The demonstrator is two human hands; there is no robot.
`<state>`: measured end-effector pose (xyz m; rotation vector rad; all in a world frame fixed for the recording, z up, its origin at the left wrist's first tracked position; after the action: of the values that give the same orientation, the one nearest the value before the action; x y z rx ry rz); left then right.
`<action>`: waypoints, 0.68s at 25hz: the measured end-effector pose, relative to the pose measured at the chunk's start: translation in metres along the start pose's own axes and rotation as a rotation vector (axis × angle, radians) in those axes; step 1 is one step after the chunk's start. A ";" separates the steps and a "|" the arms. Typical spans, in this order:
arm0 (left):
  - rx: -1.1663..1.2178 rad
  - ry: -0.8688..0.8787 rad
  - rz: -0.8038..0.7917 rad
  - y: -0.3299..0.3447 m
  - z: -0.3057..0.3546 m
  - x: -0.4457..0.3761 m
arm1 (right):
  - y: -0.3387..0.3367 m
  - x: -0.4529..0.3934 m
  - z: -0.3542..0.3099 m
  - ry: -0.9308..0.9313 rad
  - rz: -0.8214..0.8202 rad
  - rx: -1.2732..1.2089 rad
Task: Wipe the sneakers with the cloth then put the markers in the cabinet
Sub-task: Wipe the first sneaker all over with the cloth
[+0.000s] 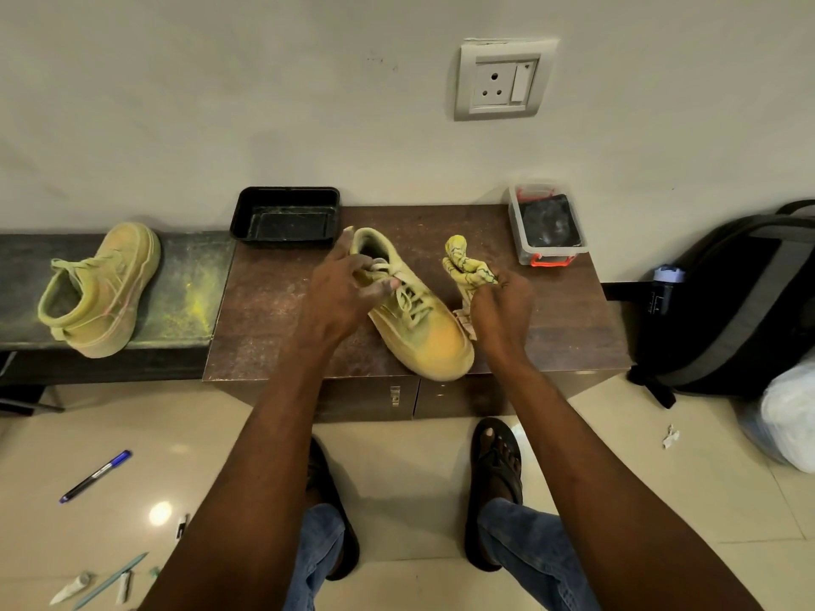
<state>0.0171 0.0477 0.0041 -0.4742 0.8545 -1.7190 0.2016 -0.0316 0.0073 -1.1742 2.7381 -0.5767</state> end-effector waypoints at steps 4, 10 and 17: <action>0.022 -0.091 0.057 0.009 0.002 -0.002 | 0.010 -0.003 0.015 0.144 -0.028 -0.033; 0.141 -0.211 0.149 0.006 0.004 0.003 | 0.020 0.003 0.022 0.274 -0.191 -0.134; 0.182 -0.251 0.103 0.027 0.000 0.006 | 0.024 0.012 0.019 0.250 -0.202 -0.076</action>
<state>0.0328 0.0383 -0.0163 -0.5016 0.5283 -1.5853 0.1818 -0.0307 -0.0190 -1.5054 2.8871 -0.6898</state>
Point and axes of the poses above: each hand's wrist, its own x-axis away from the middle knuckle, its own y-axis out of the palm, z = x × y, the point moved 2 cm from there along -x, towards the middle knuckle, and after that the axes turned 4 degrees about y, right-handed, at the moved point
